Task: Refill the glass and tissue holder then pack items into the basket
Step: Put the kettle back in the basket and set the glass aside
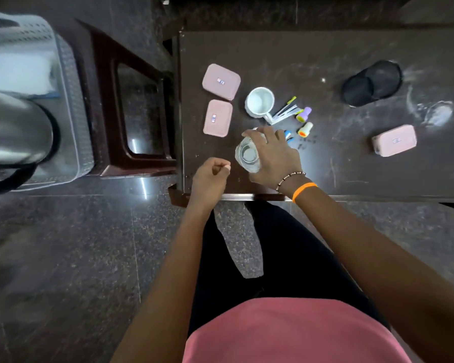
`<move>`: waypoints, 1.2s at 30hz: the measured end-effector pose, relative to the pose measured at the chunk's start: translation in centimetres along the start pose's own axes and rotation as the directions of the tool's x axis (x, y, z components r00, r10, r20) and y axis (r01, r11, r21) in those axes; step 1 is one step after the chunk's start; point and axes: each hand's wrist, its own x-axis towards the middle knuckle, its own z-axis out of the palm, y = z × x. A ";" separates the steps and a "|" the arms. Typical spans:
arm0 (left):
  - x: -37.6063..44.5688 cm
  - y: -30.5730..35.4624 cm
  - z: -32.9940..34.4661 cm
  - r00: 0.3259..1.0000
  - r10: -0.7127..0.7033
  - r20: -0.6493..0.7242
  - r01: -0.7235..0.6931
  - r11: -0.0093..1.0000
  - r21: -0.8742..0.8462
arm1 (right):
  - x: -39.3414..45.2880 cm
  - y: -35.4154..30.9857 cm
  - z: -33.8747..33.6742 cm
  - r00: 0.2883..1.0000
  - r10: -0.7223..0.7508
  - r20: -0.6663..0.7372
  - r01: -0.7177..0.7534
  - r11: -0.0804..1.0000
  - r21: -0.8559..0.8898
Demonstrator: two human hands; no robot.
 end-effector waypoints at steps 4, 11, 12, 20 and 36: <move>1.2 3.0 3.1 0.999 0.034 0.006 -0.034 0.999 0.034 | 0.7 4.1 -2.8 0.993 0.085 -0.081 -0.083 0.996 0.025; 3.3 6.2 7.4 0.998 0.057 0.024 -0.058 0.996 0.066 | 5.1 10.4 -6.5 0.963 0.235 -0.129 -0.231 0.972 0.047; 3.7 6.5 7.8 0.998 0.060 0.027 -0.062 0.996 0.064 | 5.9 11.0 -6.8 0.959 0.247 -0.136 -0.242 0.969 0.053; 5.6 8.7 9.6 0.997 0.079 0.027 -0.080 0.996 0.049 | 11.8 13.3 -7.2 0.951 0.292 -0.105 -0.282 0.954 0.100; 5.6 9.9 9.7 1.000 0.006 0.014 -0.007 0.999 0.032 | 13.2 14.9 -5.2 0.980 0.199 -0.019 -0.197 0.976 0.088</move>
